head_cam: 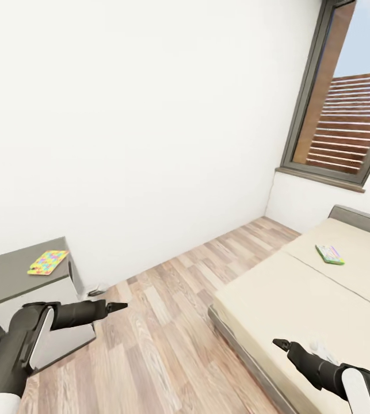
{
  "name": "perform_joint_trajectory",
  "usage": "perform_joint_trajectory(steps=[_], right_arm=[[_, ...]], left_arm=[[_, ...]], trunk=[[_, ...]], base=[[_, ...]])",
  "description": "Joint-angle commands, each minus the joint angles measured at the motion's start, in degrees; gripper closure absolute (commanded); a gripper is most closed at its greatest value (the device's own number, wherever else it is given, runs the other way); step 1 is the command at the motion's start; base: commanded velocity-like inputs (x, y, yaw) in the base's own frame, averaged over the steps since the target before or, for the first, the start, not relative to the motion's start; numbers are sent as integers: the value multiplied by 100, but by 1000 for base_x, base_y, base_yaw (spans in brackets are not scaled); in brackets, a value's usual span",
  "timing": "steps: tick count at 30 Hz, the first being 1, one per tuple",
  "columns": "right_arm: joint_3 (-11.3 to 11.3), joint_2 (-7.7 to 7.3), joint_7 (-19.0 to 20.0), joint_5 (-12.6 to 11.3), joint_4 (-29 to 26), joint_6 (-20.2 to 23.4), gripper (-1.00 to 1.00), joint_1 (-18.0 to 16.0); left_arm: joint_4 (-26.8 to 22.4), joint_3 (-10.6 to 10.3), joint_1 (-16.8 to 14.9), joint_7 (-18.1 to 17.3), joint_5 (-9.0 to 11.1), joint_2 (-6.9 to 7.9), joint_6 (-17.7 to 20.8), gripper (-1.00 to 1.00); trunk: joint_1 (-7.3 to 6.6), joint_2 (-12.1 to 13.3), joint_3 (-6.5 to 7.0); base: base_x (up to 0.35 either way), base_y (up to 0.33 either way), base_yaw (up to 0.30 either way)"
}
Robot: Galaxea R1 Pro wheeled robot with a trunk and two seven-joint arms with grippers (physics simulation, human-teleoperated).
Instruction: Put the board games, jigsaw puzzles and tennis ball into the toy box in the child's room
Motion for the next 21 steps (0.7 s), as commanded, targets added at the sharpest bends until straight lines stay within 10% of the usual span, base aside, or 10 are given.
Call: perform_joint_trajectory(steps=[1,21], right_arm=[[-8,4,10,8,-4,31,-100,-8],[17,20,-3,49,-11,22,-100,-8]], left_arm=[[-1,9,-4,-22,1,1,42,-100],[6,22,-4,-22,7,2,36,-100]], trunk=[[6,-12,-15],[6,-12,-66]], base=[[228,206,-275],[172,251,-275]])
